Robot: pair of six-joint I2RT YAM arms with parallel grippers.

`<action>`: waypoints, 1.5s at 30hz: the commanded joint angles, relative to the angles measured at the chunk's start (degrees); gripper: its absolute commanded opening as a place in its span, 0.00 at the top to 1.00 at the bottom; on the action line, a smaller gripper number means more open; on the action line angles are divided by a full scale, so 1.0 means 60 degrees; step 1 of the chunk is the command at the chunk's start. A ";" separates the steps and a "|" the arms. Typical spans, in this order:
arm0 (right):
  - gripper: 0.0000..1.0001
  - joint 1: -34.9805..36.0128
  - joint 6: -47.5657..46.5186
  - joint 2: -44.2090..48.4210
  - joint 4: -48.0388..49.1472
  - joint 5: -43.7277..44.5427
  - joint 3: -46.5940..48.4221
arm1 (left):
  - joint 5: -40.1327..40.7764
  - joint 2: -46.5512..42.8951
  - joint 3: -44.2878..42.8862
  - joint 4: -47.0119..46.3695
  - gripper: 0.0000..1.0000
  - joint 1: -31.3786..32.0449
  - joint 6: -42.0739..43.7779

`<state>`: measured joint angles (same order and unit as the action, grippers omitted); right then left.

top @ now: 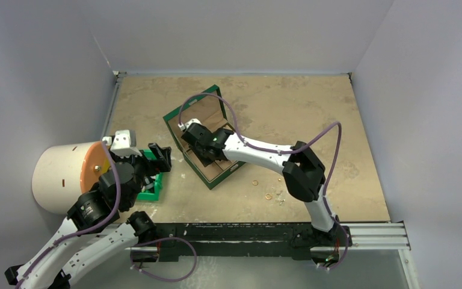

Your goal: Organize the mixed jewelry

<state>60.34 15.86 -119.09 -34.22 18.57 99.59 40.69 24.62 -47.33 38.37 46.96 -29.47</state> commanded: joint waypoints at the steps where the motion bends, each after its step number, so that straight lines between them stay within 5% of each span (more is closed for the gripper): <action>1: 0.62 0.0008 0.0126 0.1380 -0.0065 0.0451 -0.0118 | 0.0088 0.0054 -0.0179 -0.0250 0.05 -0.0004 -0.0112; 11: 0.60 -0.0971 -0.0144 0.2838 -0.0281 0.0596 -0.0743 | 0.0136 0.0095 -0.0185 -0.0222 0.05 0.0002 -0.0123; 20: 0.50 -0.3024 -0.0382 0.3613 0.0500 -0.1220 -0.2020 | 0.0111 0.0213 -0.0189 -0.0213 0.05 0.0003 -0.0113; 45: 0.50 -0.4444 -0.0450 0.1791 0.1882 -0.3280 -0.2431 | 0.0115 0.0217 -0.0175 -0.0213 0.04 0.0008 -0.0112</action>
<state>34.06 14.13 -108.42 -24.82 1.54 83.96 40.73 25.71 -47.33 38.63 46.96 -29.47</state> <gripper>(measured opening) 0.506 0.952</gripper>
